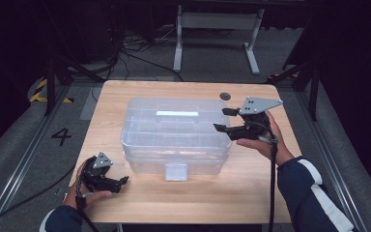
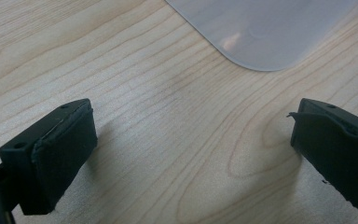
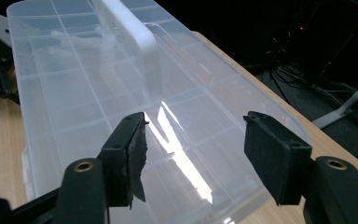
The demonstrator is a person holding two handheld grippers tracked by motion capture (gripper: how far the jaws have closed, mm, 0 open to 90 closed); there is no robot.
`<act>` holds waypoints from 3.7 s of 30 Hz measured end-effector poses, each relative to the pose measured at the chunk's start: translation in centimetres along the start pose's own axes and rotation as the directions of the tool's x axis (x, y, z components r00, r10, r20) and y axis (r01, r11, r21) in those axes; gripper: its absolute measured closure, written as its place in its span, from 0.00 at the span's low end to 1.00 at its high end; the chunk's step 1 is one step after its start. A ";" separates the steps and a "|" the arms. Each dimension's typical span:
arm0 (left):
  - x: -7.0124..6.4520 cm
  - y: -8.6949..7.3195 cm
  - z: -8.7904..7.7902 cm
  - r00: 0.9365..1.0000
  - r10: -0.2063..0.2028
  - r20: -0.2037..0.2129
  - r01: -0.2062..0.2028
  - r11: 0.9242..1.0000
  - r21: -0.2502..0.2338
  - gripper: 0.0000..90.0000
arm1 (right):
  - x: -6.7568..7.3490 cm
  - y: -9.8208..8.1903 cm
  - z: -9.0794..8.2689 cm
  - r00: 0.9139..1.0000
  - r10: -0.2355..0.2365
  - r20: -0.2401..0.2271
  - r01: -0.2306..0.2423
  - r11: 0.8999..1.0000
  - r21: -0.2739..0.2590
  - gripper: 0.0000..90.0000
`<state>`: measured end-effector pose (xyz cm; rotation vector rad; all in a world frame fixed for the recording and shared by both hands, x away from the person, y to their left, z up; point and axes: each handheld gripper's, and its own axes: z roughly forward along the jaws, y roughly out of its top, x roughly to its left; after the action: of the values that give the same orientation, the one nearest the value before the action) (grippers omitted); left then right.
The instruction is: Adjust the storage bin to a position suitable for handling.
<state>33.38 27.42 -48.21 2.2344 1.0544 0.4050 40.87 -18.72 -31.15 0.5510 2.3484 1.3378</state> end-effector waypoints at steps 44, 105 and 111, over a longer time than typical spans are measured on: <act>-0.6 0.3 -0.8 1.000 0.008 -0.020 -0.008 1.000 0.002 0.23 | 2.2 4.3 5.4 0.992 -0.119 -0.048 0.123 0.989 0.084 0.83; -1.9 7.2 -6.9 0.997 0.061 -0.036 -0.069 0.942 -0.329 0.94 | -2.5 2.4 -2.8 0.980 -0.036 0.194 0.035 0.999 0.010 0.57; -1.8 7.6 -7.2 0.997 0.064 -0.043 -0.074 0.939 -0.335 0.94 | -3.2 -0.9 -4.7 0.974 0.008 0.226 -0.006 1.000 -0.008 0.57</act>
<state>33.02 25.25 -37.80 1.9666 0.8503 0.6048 41.06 -24.16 -29.32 0.6726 2.1578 1.2169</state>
